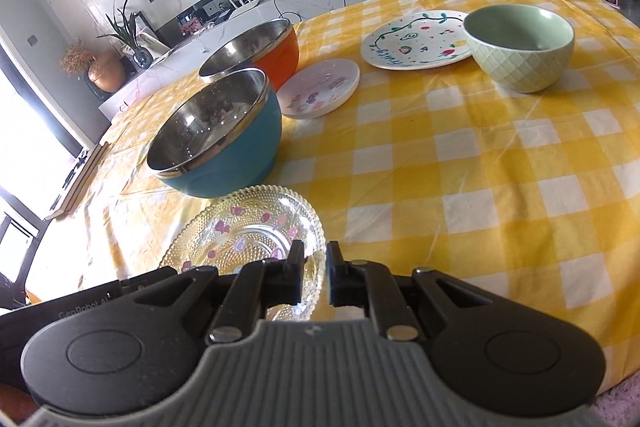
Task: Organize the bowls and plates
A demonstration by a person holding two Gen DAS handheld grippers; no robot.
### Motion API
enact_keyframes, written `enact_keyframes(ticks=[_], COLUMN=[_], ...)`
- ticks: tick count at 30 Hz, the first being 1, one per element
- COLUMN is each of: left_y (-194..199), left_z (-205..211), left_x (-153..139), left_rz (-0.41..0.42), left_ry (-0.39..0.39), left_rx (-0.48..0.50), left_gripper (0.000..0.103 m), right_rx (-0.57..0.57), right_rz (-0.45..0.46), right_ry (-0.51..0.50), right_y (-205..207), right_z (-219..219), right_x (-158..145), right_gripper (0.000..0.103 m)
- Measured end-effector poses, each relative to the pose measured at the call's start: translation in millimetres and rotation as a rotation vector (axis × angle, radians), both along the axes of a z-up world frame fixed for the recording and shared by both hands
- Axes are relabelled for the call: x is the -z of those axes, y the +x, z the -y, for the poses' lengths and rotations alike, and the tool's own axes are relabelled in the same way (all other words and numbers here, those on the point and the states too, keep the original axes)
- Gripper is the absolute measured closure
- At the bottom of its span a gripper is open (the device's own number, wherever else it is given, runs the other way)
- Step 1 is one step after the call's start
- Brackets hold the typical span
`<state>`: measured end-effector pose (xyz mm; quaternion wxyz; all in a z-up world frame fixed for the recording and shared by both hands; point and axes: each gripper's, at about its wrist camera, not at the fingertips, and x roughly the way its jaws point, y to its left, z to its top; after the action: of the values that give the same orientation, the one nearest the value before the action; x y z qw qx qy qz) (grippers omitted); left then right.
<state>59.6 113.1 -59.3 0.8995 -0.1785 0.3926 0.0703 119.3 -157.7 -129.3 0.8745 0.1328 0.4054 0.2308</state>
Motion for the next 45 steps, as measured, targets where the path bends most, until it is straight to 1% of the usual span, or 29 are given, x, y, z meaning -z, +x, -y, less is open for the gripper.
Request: enact_keyframes(ticks=[12, 16, 26, 28, 29, 30, 31, 32, 33, 38, 41, 45], left_y=[10, 10, 9, 9, 8, 7, 6, 4, 3, 1, 1, 7], left_z=[-17, -18, -14, -14, -13, -11, -9, -8, -6, 10, 22, 44], left_x=[2, 3, 1, 1, 1, 0, -1, -3, -5, -20, -34, -49], left_rz=[0.003, -0.004, -0.025, -0.026, -0.023, -0.017, -0.008, 0.002, 0.008, 0.050, 0.093, 0.134], left_ry=[-0.007, 0.000, 0.019, 0.021, 0.030, 0.041, 0.050, 0.054, 0.059, 0.117, 0.129, 0.132], left_rx=[-0.036, -0.025, -0.017, -0.013, -0.013, -0.011, -0.003, 0.003, 0.005, 0.019, 0.046, 0.114], left_gripper=[0.087, 0.087, 0.086, 0.085, 0.085, 0.082, 0.079, 0.073, 0.069, 0.067, 0.066, 0.064], right_rx=[-0.024, -0.036, -0.054, -0.068, -0.070, -0.071, -0.070, -0.066, -0.056, 0.017, 0.065, 0.112], right_rz=[0.000, 0.003, 0.011, 0.023, 0.029, 0.038, 0.045, 0.052, 0.065, 0.094, 0.091, 0.088], right_ry=[-0.002, -0.026, -0.047, -0.056, -0.060, -0.060, -0.057, -0.051, -0.045, -0.029, -0.015, -0.011], right_y=[10, 10, 5, 4, 3, 2, 1, 0, -1, -4, -2, 0], right_z=[-16, -20, -21, -22, -23, -21, -19, -17, -12, 12, 25, 34], right_x=[5, 6, 6, 5, 5, 4, 2, 0, -2, -11, -14, -17], right_gripper=[0.094, 0.094, 0.093, 0.089, 0.089, 0.089, 0.084, 0.079, 0.072, 0.069, 0.069, 0.069])
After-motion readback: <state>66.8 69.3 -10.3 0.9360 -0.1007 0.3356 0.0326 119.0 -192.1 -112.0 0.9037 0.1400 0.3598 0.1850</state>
